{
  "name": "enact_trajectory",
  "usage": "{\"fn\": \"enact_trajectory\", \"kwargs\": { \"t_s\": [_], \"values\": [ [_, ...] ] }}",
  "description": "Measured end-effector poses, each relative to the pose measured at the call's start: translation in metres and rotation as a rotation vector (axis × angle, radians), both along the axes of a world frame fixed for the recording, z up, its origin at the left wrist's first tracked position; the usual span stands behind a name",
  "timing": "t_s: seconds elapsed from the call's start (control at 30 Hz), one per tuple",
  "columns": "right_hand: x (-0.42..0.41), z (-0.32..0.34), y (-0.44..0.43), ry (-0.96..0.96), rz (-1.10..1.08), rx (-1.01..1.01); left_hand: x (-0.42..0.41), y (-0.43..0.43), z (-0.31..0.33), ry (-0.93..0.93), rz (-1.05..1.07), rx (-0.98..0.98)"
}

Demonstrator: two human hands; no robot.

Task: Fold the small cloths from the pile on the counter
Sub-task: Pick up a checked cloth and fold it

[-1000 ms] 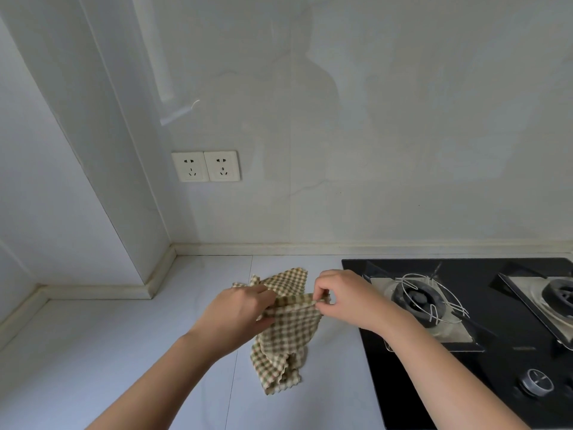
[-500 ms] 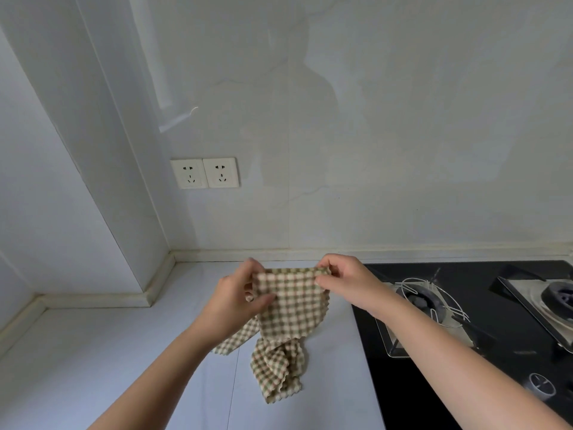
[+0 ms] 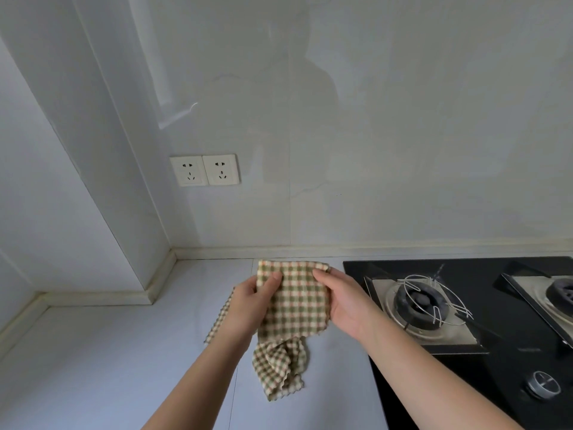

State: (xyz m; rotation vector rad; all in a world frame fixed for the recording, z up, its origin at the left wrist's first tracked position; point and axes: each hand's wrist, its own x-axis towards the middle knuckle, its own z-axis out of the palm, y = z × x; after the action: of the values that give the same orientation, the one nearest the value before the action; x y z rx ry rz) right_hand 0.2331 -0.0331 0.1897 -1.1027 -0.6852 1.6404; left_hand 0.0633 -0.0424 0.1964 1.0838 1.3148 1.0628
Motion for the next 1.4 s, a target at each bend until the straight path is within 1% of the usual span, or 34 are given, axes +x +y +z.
{"fn": "enact_trajectory", "kwargs": {
  "t_s": [0.07, 0.1, 0.17, 0.27, 0.33, 0.37, 0.4, 0.43, 0.47, 0.5, 0.53, 0.57, 0.6, 0.63, 0.7, 0.73, 0.8, 0.83, 0.9, 0.97, 1.0, 1.03, 1.07, 1.13, 1.17, 1.2, 1.3, 1.4],
  "values": [
    [-0.004, -0.004, -0.001, 0.018, -0.003, 0.009, 0.004, 0.001, -0.005, 0.187, 0.1, 0.145],
    [-0.007, -0.006, -0.003, -0.013, -0.001, 0.018, 0.006, 0.0, -0.007, 0.306, 0.148, 0.232],
    [-0.015, -0.01, -0.005, -0.178, -0.057, 0.061, 0.008, -0.003, -0.01, 0.49, 0.211, 0.348],
    [-0.021, -0.019, -0.003, -0.454, -0.287, 0.162, 0.008, -0.007, -0.014, 0.623, 0.218, 0.396],
    [-0.021, -0.023, -0.003, -0.565, -0.4, 0.249, 0.005, -0.007, -0.021, 0.757, 0.184, 0.466],
    [-0.021, -0.022, -0.004, -0.609, -0.434, 0.298, 0.003, -0.006, -0.025, 0.791, 0.148, 0.495],
    [-0.021, -0.022, -0.006, -0.645, -0.452, 0.347, 0.0, -0.005, -0.026, 0.755, 0.101, 0.501],
    [-0.02, -0.024, -0.006, -0.67, -0.453, 0.396, -0.001, -0.005, -0.026, 0.627, 0.047, 0.45],
    [-0.018, -0.025, -0.006, -0.686, -0.437, 0.441, -0.001, -0.006, -0.021, 0.418, -0.014, 0.351],
    [-0.016, -0.026, -0.006, -0.696, -0.405, 0.479, -0.001, -0.008, -0.016, 0.183, -0.076, 0.222],
    [-0.014, -0.027, -0.006, -0.701, -0.368, 0.505, 0.0, -0.007, -0.012, -0.011, -0.127, 0.076],
    [-0.012, -0.027, -0.006, -0.697, -0.335, 0.521, 0.001, -0.005, -0.01, -0.15, -0.156, -0.063],
    [-0.009, -0.027, -0.006, -0.685, -0.311, 0.52, 0.002, -0.004, -0.009, -0.249, -0.167, -0.166],
    [-0.005, -0.026, -0.007, -0.655, -0.296, 0.501, 0.003, -0.003, -0.008, -0.301, -0.164, -0.219],
    [0.005, -0.023, -0.008, -0.513, -0.249, 0.412, 0.01, -0.002, -0.008, -0.336, -0.126, -0.215],
    [0.011, -0.022, -0.009, -0.427, -0.185, 0.334, 0.015, -0.003, -0.008, -0.342, -0.105, -0.194],
    [0.024, -0.023, -0.009, -0.299, -0.017, 0.184, 0.027, -0.004, -0.01, -0.301, -0.067, -0.14],
    [0.03, -0.025, -0.008, -0.274, 0.03, 0.163, 0.033, -0.004, -0.011, -0.254, -0.04, -0.106],
    [0.038, -0.03, -0.007, -0.323, 0.008, 0.187, 0.047, -0.005, -0.013, -0.123, 0.053, -0.039],
    [0.043, -0.034, -0.007, -0.478, -0.095, 0.233, 0.06, -0.006, -0.013, 0.022, 0.163, 0.037],
    [0.045, -0.036, -0.007, -0.543, -0.142, 0.258, 0.066, -0.008, -0.014, 0.046, 0.191, 0.063],
    [0.048, -0.038, -0.007, -0.58, -0.183, 0.279, 0.073, -0.009, -0.015, 0.029, 0.185, 0.067],
    [0.053, -0.038, -0.008, -0.592, -0.218, 0.292, 0.08, -0.009, -0.014, -0.03, 0.144, 0.041],
    [0.069, -0.035, -0.009, -0.597, -0.264, 0.306, 0.095, -0.01, -0.013, -0.169, 0.022, -0.064],
    [0.079, -0.034, -0.009, -0.609, -0.272, 0.316, 0.103, -0.009, -0.012, -0.21, -0.023, -0.11],
    [0.09, -0.032, -0.01, -0.634, -0.269, 0.333, 0.111, -0.009, -0.012, -0.227, -0.04, -0.13],
    [0.127, -0.029, -0.013, -0.722, -0.24, 0.399, 0.142, -0.009, -0.014, -0.228, -0.025, -0.113],
    [0.176, -0.025, -0.022, -0.777, -0.242, 0.41, 0.188, -0.015, -0.01, -0.326, -0.091, -0.124]
  ]
}}
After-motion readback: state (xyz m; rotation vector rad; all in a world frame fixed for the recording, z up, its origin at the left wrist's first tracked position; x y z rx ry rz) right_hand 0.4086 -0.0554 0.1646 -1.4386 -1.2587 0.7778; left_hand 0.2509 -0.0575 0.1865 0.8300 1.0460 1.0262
